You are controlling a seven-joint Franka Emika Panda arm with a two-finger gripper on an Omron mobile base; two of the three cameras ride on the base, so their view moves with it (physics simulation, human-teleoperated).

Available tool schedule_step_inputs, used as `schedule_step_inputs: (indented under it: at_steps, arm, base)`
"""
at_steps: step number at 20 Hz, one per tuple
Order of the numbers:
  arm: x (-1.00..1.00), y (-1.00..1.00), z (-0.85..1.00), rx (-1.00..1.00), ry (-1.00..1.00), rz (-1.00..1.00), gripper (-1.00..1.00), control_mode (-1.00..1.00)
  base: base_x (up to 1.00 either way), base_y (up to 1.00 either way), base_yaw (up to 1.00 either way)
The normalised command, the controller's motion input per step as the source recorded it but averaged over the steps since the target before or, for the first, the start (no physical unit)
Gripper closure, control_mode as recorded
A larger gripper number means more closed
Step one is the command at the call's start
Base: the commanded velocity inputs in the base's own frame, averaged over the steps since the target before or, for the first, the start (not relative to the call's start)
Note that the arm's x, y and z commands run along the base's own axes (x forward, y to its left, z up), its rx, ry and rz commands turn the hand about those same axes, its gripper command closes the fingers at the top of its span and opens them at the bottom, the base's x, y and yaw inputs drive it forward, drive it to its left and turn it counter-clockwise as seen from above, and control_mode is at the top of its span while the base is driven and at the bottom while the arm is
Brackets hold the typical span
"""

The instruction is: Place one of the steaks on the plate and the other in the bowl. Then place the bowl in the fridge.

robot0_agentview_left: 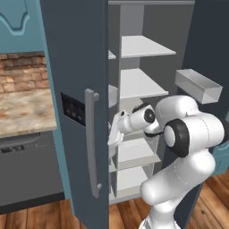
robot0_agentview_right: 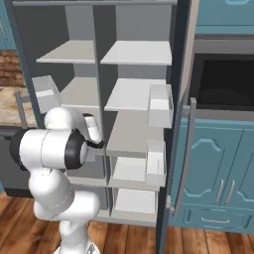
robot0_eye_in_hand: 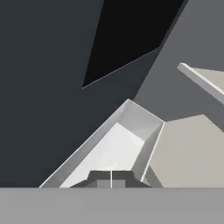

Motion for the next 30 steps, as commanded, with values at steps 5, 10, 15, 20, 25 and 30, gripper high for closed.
schedule_step_inputs:
  at_steps: [5,10,15,20,25,30]
  arm:
    - [0.81,0.27,0.24,0.23,0.47,0.66,1.00,-1.00]
    - [0.75,0.42,0.18,0.28,0.51,0.69,1.00,-1.00]
    - [0.80,0.52,0.01,0.32,0.50,0.67,1.00,-1.00]
    - [0.78,0.53,0.00,0.34,0.47,0.70,1.00,-1.00]
    - [0.62,0.50,0.04,0.32,0.43,0.73,1.00,-1.00]
    - [0.00,-0.64,0.60,0.39,0.17,0.35,1.00,-1.00]
  base:
    - [0.00,0.00,0.00]
    - [0.00,0.00,0.00]
    - [0.00,0.00,0.00]
    - [0.00,0.00,0.00]
    - [0.00,0.00,0.00]
    - [0.00,0.00,0.00]
